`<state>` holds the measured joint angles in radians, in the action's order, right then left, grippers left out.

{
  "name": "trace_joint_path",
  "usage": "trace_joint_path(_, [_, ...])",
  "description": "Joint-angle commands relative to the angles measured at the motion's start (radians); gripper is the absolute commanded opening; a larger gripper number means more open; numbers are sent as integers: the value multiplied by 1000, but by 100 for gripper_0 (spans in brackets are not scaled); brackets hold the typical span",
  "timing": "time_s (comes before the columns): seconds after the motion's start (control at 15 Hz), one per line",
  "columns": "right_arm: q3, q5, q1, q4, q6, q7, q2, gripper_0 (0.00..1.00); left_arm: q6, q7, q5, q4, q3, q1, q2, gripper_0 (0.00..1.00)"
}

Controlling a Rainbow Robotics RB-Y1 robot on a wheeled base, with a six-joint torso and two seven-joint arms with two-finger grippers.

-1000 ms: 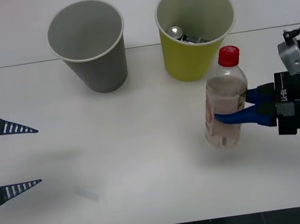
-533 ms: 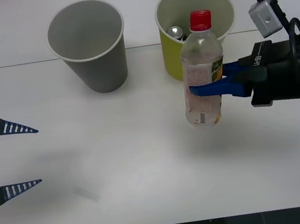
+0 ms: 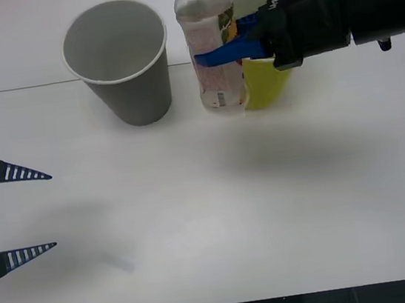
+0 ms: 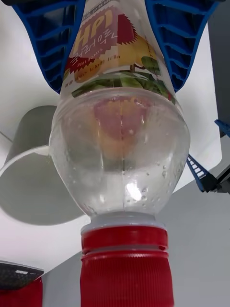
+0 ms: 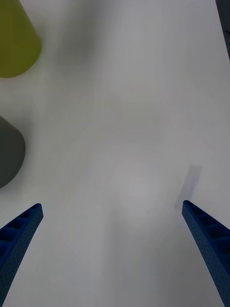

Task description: Put the can into the green bin and the plastic bottle into the gray bin

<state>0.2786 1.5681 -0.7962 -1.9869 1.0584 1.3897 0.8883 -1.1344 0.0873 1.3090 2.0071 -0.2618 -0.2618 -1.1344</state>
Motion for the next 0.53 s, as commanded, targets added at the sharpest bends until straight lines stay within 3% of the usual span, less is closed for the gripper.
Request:
trace_joint_path(0.07, [76, 13, -147, 145, 0, -1, -68, 0, 0, 0, 0, 0, 0, 0, 0, 100])
trace_joint_path(0.27, [146, 81, -287, 304, 2, -5, -155, 0, 0, 0, 0, 0, 0, 0, 0, 100])
trace_joint_path(0.53, [185, 207, -456, 582, 3, -21, -335, 0, 0, 0, 0, 0, 0, 0, 0, 100])
